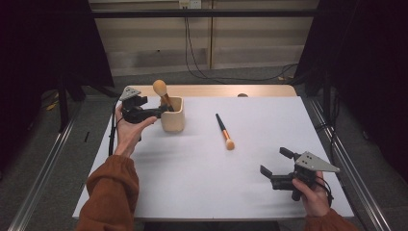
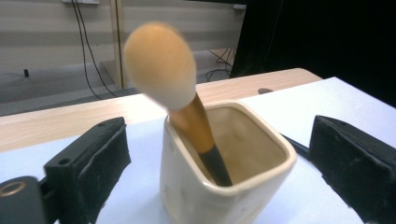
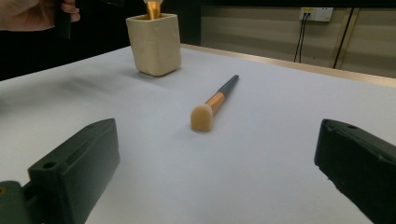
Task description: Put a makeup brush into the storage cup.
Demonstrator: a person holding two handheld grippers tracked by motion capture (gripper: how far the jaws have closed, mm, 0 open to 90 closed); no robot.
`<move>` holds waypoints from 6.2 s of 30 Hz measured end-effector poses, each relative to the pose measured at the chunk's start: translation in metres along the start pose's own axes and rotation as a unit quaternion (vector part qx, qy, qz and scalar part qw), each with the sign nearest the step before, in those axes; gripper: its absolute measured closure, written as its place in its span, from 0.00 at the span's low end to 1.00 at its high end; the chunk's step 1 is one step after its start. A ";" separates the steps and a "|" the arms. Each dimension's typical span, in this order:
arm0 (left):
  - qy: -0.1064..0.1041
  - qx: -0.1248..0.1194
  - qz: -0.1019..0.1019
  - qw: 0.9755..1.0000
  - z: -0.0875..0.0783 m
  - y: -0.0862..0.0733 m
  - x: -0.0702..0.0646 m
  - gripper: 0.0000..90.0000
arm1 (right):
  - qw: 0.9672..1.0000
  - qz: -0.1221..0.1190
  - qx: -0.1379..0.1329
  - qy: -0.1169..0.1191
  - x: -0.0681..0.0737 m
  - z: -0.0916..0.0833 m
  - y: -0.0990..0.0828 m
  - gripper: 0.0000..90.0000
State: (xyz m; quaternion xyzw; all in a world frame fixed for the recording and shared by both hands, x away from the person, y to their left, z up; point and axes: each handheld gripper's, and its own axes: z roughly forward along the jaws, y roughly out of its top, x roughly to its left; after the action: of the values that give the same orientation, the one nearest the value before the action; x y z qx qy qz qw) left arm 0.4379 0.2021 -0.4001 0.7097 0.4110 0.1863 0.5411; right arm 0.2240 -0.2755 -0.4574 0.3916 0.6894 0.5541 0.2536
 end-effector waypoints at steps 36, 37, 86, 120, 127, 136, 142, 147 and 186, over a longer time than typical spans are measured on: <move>-0.002 -0.030 0.036 0.999 -0.058 -0.042 -0.033 0.04 | 1.000 -0.006 -0.002 -0.007 -0.002 0.000 0.001 0.00; -0.005 -0.031 0.039 0.999 -0.061 -0.044 -0.034 0.04 | 1.000 -0.005 -0.003 -0.008 -0.002 -0.001 0.001 0.00; 0.015 -0.033 0.046 0.998 -0.144 -0.119 -0.056 0.05 | 0.999 0.010 -0.003 -0.030 -0.008 -0.007 -0.001 0.00; 0.015 -0.021 0.046 0.999 -0.150 -0.127 -0.061 0.04 | 0.999 0.040 0.019 -0.030 -0.020 0.036 0.020 0.02; 0.012 -0.021 0.048 0.999 -0.149 -0.127 -0.060 0.04 | 0.999 0.035 0.032 -0.020 -0.022 0.057 0.028 0.02; 0.015 -0.025 0.048 0.998 -0.149 -0.125 -0.060 0.04 | 0.999 0.027 0.044 -0.010 -0.022 0.081 0.040 0.02; 0.015 -0.024 0.050 0.998 -0.149 -0.126 -0.059 0.04 | 0.999 0.020 0.049 -0.009 -0.022 0.098 0.049 0.02; 0.014 -0.024 0.044 0.999 -0.148 -0.125 -0.060 0.03 | 0.998 0.013 0.054 -0.005 -0.022 0.111 0.058 0.02; 0.019 -0.025 0.052 0.998 -0.148 -0.125 -0.056 0.04 | 0.968 -0.050 0.247 0.011 -0.026 0.204 0.088 0.06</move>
State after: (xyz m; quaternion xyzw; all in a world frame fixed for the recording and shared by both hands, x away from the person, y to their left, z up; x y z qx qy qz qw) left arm 0.2521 0.2589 -0.4542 0.7127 0.3785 0.2380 0.5405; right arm 0.4207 -0.1745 -0.4275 0.4009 0.8263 0.3575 0.1694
